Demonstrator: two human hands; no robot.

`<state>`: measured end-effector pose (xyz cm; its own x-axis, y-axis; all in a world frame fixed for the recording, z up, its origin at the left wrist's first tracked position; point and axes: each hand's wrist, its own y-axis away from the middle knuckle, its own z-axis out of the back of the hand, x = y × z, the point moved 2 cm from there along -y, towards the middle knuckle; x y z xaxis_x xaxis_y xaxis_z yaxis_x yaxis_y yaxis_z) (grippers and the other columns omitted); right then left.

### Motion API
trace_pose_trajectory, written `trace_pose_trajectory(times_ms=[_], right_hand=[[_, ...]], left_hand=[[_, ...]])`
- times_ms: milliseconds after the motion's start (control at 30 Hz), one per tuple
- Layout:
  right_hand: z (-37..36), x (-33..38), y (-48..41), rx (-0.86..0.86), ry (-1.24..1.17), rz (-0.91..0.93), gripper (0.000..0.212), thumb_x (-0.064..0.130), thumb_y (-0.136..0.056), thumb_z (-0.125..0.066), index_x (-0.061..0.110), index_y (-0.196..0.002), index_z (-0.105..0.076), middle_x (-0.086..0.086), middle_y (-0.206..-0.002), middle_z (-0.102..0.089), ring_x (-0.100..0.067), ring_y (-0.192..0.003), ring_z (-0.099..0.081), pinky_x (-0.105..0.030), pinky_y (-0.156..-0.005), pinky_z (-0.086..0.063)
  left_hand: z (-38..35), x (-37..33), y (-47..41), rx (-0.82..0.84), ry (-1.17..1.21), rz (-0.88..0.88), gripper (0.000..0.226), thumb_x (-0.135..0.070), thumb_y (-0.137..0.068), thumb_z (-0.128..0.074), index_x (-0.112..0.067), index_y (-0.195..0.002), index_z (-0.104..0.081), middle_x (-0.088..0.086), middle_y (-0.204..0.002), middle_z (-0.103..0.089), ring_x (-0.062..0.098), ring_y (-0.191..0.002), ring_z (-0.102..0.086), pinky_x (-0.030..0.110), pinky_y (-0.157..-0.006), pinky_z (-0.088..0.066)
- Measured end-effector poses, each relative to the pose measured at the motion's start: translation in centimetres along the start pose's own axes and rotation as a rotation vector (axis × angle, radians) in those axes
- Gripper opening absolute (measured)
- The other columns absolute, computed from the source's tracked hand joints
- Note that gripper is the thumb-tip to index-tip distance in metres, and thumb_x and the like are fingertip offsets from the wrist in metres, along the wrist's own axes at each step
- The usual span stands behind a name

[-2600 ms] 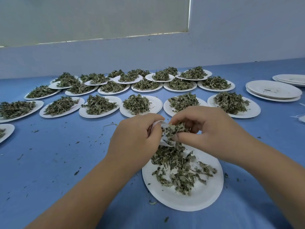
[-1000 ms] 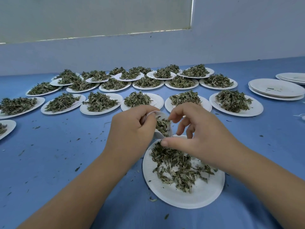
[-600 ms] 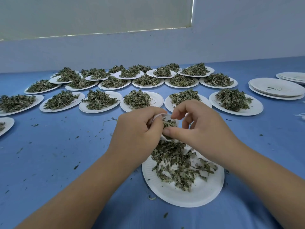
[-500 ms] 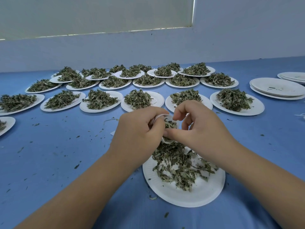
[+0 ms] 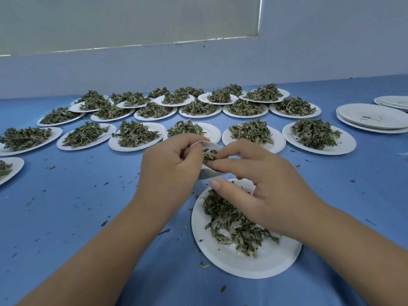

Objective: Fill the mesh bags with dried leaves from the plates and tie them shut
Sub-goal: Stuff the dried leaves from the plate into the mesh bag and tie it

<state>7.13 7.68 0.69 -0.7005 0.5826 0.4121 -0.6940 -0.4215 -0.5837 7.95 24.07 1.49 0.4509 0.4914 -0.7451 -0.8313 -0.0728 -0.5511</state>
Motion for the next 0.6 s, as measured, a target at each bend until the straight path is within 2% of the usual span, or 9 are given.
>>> trace_pose_trajectory(times_ms=[67, 100, 133, 200, 267, 367, 500, 600], right_hand=[[-0.1, -0.1, 0.1, 0.074, 0.093, -0.007, 0.04, 0.055, -0.09, -0.048, 0.036, -0.121, -0.063, 0.02, -0.128, -0.052, -0.007, -0.107, -0.056, -0.036, -0.078, -0.051], [-0.2, -0.1, 0.1, 0.106, 0.118, -0.005, 0.044, 0.058, -0.09, -0.045, 0.037, -0.126, -0.06, 0.021, -0.133, -0.048, -0.007, -0.113, -0.053, -0.036, -0.083, -0.05], [-0.2, -0.1, 0.0, 0.134, 0.137, 0.004, 0.047, 0.06, -0.09, -0.043, 0.038, -0.129, -0.058, 0.022, -0.138, -0.045, -0.008, -0.118, -0.051, -0.036, -0.086, -0.049], [-0.3, 0.0, 0.0, 0.17, 0.167, 0.025, 0.051, 0.063, -0.09, -0.037, 0.039, -0.131, -0.056, 0.024, -0.142, -0.041, -0.008, -0.12, -0.049, -0.035, -0.089, -0.048], [-0.5, 0.2, -0.1, 0.183, 0.166, 0.037, 0.052, 0.063, -0.09, -0.035, 0.037, -0.129, -0.057, 0.024, -0.14, -0.043, -0.011, -0.114, -0.052, -0.036, -0.087, -0.048], [-0.7, 0.4, -0.2, 0.195, 0.184, 0.05, 0.051, 0.062, -0.091, -0.035, 0.034, -0.125, -0.061, 0.023, -0.131, -0.05, -0.015, -0.105, -0.054, -0.037, -0.081, -0.048], [-0.7, 0.8, -0.2, 0.158, 0.252, 0.064, 0.053, 0.061, -0.09, -0.034, 0.031, -0.12, -0.064, 0.021, -0.122, -0.056, -0.018, -0.092, -0.053, -0.036, -0.072, -0.048], [-0.8, 1.1, -0.2, 0.184, 0.314, 0.076, 0.058, 0.063, -0.089, -0.03, 0.027, -0.117, -0.066, 0.018, -0.117, -0.057, -0.018, -0.087, -0.052, -0.035, -0.069, -0.046]], left_hand=[[0.1, 0.0, 0.0, 0.002, 0.013, 0.01, 0.024, -0.01, -0.093, -0.055, -0.023, -0.092, -0.074, 0.009, -0.062, -0.062, 0.014, -0.049, -0.052, 0.028, -0.048, -0.052], [0.1, 0.0, 0.0, 0.007, 0.022, 0.015, 0.024, -0.01, -0.093, -0.055, -0.024, -0.092, -0.074, 0.008, -0.065, -0.064, 0.017, -0.053, -0.057, 0.032, -0.052, -0.054], [0.1, 0.0, 0.0, 0.013, 0.039, 0.015, 0.024, -0.009, -0.093, -0.054, -0.023, -0.093, -0.074, 0.001, -0.065, -0.066, 0.013, -0.054, -0.059, 0.027, -0.052, -0.055], [0.0, -0.3, 0.2, 0.039, 0.052, 0.003, 0.025, -0.006, -0.093, -0.055, -0.021, -0.092, -0.074, -0.011, -0.063, -0.066, 0.0, -0.05, -0.056, 0.008, -0.048, -0.044], [-0.2, -0.5, 0.3, 0.06, 0.038, -0.008, 0.026, -0.007, -0.092, -0.056, -0.025, -0.089, -0.073, -0.012, -0.063, -0.066, -0.001, -0.047, -0.052, 0.007, -0.046, -0.037], [-0.4, -0.6, 0.5, 0.066, 0.029, -0.054, 0.023, -0.016, -0.09, -0.056, -0.032, -0.088, -0.072, -0.004, -0.067, -0.067, 0.007, -0.049, -0.051, 0.015, -0.045, -0.039], [-0.4, -0.9, 0.7, 0.089, 0.046, -0.081, 0.026, -0.01, -0.091, -0.056, -0.03, -0.089, -0.072, -0.014, -0.057, -0.06, 0.003, -0.042, -0.044, 0.009, -0.043, -0.032], [-0.3, -1.0, 0.7, 0.098, 0.065, -0.085, 0.026, -0.01, -0.09, -0.057, -0.03, -0.088, -0.072, -0.011, -0.063, -0.064, 0.008, -0.047, -0.049, 0.017, -0.044, -0.039]])
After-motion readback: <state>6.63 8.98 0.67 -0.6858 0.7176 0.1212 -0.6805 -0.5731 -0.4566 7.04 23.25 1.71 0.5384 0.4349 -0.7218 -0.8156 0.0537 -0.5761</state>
